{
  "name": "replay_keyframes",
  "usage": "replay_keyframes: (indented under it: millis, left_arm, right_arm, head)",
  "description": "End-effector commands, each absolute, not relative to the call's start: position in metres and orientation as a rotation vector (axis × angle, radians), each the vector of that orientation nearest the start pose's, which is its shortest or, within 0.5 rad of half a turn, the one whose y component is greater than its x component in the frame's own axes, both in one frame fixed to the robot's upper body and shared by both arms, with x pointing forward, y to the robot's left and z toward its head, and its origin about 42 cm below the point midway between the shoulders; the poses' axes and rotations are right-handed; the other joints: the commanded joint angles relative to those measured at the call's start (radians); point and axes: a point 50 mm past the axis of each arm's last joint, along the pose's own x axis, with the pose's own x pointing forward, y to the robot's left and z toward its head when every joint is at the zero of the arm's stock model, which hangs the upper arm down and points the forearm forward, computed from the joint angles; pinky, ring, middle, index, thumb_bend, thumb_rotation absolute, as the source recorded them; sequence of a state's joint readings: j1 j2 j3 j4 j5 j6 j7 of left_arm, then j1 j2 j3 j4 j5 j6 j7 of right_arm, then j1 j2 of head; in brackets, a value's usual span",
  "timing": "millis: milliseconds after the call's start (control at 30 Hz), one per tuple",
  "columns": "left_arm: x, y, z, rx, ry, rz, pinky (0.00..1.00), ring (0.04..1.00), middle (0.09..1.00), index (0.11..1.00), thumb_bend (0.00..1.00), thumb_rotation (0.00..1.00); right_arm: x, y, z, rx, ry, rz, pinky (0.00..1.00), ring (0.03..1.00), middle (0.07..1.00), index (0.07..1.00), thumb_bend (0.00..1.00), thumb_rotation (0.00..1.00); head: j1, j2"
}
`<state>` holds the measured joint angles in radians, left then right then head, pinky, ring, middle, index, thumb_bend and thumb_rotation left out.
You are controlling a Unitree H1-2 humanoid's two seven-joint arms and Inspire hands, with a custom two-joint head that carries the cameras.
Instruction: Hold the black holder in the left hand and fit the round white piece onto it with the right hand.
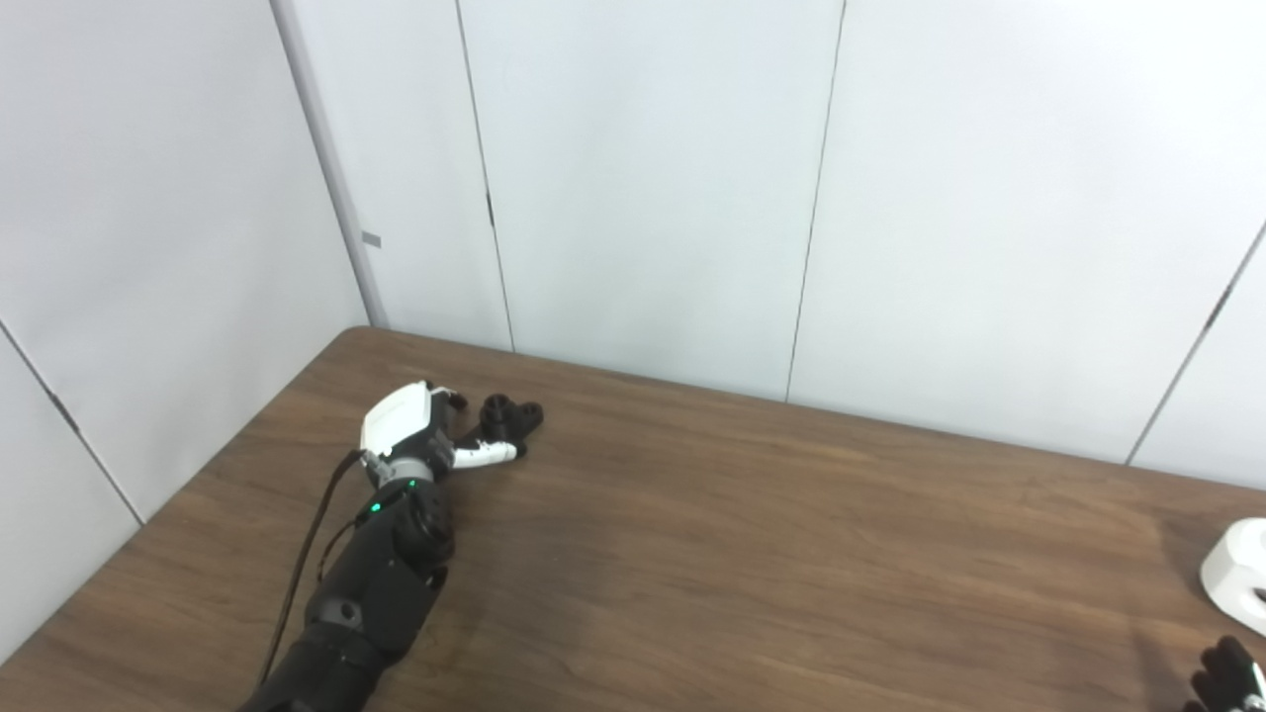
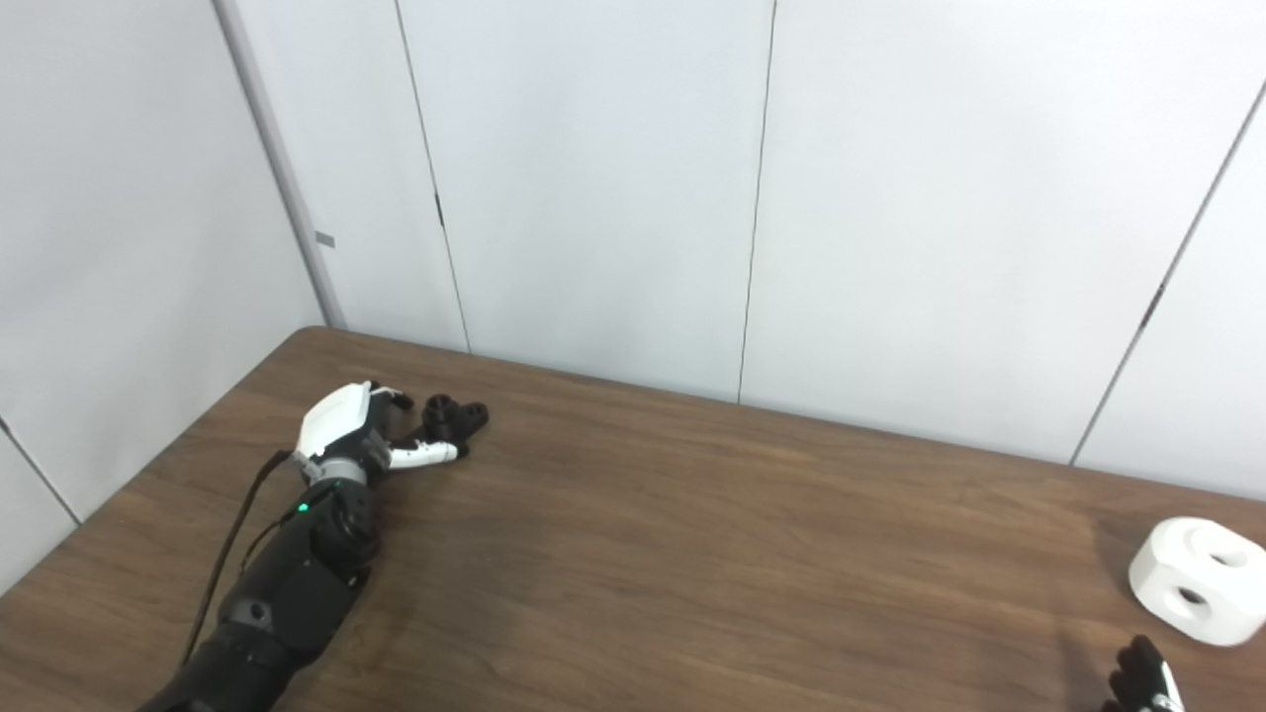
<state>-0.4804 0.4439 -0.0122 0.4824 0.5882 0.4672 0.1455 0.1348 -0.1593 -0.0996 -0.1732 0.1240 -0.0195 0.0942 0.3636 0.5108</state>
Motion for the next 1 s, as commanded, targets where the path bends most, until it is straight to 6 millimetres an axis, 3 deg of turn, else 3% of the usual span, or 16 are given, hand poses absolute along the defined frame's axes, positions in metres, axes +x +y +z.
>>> replay_keyframes:
  millis: [0,500,967]
  left_arm:
    - [0.436,0.401,0.187,1.045,0.317,0.481,1.0,1.0,0.982,0.786,0.91,0.44]
    - [0.429,0.401,0.179,1.033,0.303,0.48,1.0,1.0,0.953,0.712,0.9,0.35]
    - [0.421,0.401,0.17,1.055,0.32,0.486,1.0,1.0,0.929,0.701,0.89,0.3]
  right_arm:
    - [0.242,-0.286,0.124,-0.052,-0.099,0.013,1.0,1.0,1.0,1.0,0.75,1.0]
    - [0.241,-0.286,0.125,-0.06,-0.094,0.012,1.0,1.0,1.0,1.0,0.73,1.0]
    - [0.239,-0.287,0.127,-0.054,-0.09,0.008,1.0,1.0,1.0,1.0,0.69,1.0]
  head:
    - [-0.001,0.002]
    - [-0.003,0.008]
    - [0.004,0.02]
